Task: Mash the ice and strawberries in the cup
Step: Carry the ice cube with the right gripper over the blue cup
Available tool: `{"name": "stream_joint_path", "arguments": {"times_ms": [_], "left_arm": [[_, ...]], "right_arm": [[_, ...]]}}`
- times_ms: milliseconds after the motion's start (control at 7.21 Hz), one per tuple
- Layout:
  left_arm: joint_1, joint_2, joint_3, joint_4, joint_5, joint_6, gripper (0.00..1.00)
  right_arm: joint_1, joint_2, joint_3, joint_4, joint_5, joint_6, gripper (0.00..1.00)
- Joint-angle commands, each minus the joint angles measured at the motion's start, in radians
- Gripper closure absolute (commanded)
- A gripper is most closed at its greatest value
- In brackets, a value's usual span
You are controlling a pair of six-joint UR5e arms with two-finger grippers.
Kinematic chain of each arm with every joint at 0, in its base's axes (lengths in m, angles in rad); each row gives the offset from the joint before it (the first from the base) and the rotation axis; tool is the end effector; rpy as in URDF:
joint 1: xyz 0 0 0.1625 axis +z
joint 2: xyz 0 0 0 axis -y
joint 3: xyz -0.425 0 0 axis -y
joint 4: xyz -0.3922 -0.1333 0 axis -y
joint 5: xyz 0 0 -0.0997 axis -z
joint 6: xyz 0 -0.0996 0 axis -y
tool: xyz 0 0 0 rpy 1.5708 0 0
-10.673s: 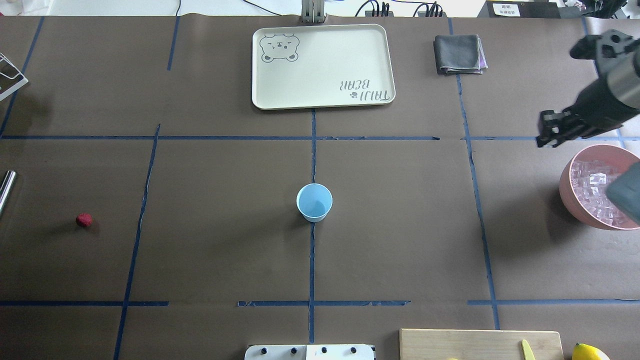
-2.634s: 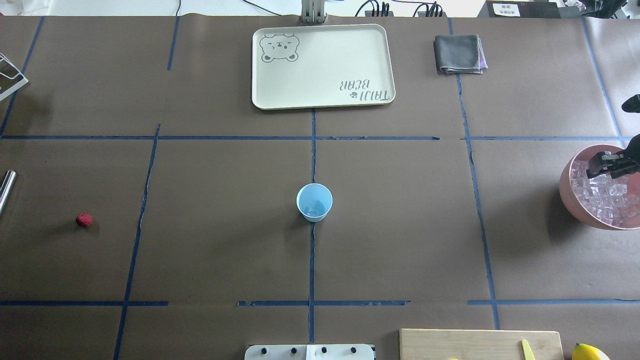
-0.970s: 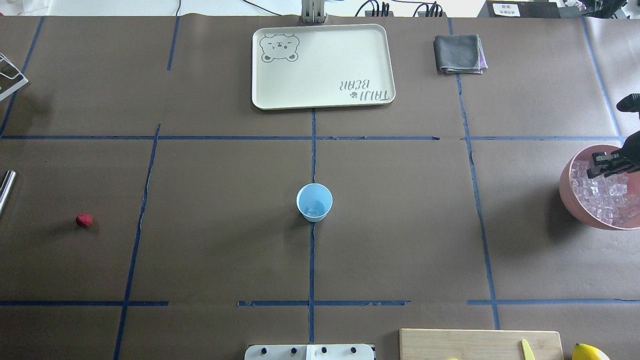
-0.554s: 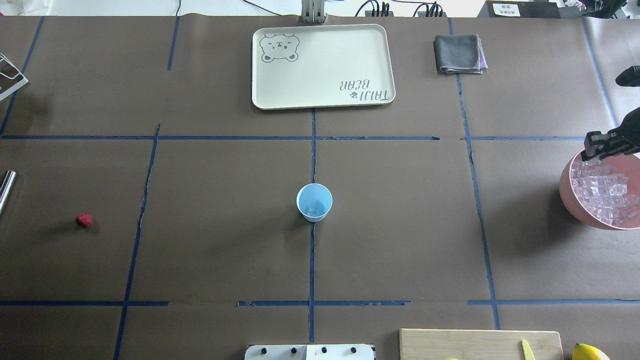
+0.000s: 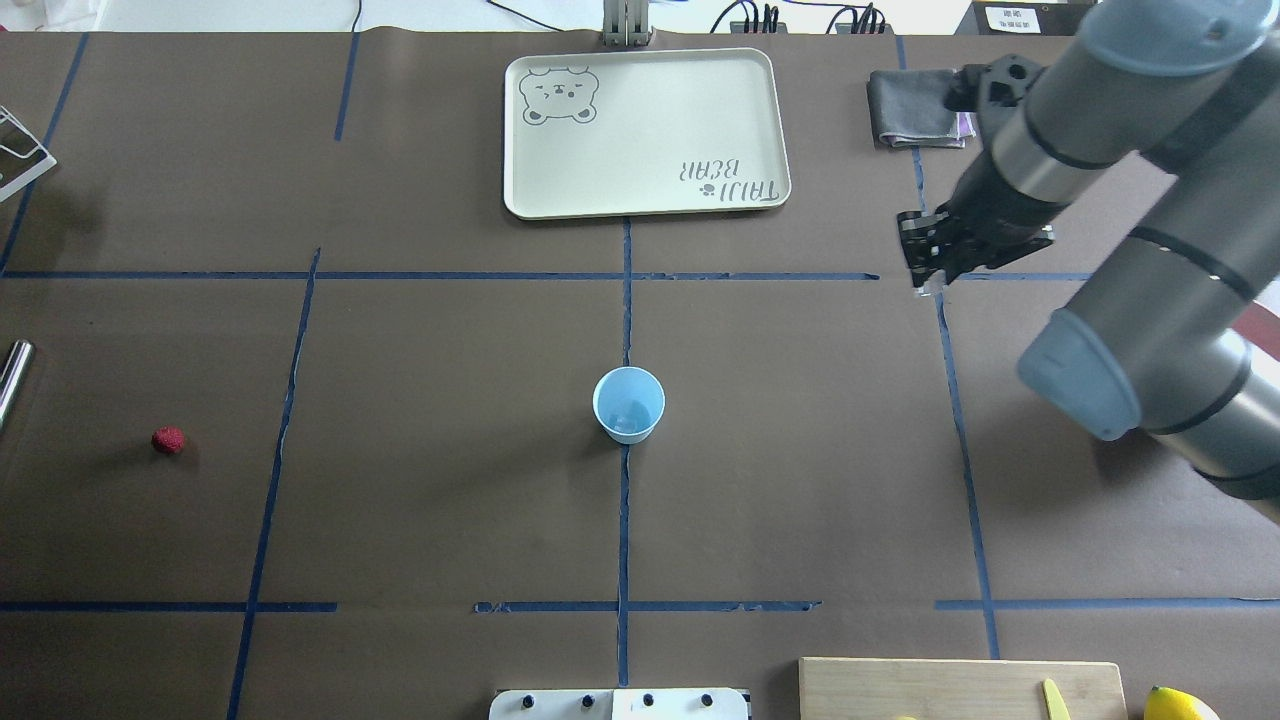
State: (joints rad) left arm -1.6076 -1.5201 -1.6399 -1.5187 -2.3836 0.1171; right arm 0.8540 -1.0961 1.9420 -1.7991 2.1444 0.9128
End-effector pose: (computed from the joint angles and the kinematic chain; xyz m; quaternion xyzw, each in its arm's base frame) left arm -0.0781 -0.4654 0.6515 0.0150 0.3953 0.0302 0.9179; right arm -0.3239 -0.4924 0.2574 0.0039 -0.3970 0.0038 0.9178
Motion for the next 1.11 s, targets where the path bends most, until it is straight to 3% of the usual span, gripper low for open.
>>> {"name": "stream_joint_path", "arguments": {"times_ms": [0,277,416,554,970], "left_arm": [[0.0,-0.003,0.0,0.0,0.001,-0.001,0.0],[0.0,-0.002,0.002,0.0,0.001,0.001,0.0],[0.002,-0.002,0.003,0.0,0.001,0.001,0.0],[0.0,-0.002,0.005,0.0,0.001,0.001,0.0],[0.002,-0.002,0.009,0.0,0.001,0.003,0.0]], "right_arm": [[-0.19,0.19,-0.091,-0.003,-0.134,0.223,1.0],[-0.317,0.322,-0.216,0.035,-0.257,0.363,1.0],[-0.354,0.359,-0.307,0.137,-0.28,0.435,1.0],[-0.375,0.398,-0.369,0.147,-0.317,0.44,1.0],[-0.386,0.403,-0.387,0.141,-0.321,0.445,1.0]]}}
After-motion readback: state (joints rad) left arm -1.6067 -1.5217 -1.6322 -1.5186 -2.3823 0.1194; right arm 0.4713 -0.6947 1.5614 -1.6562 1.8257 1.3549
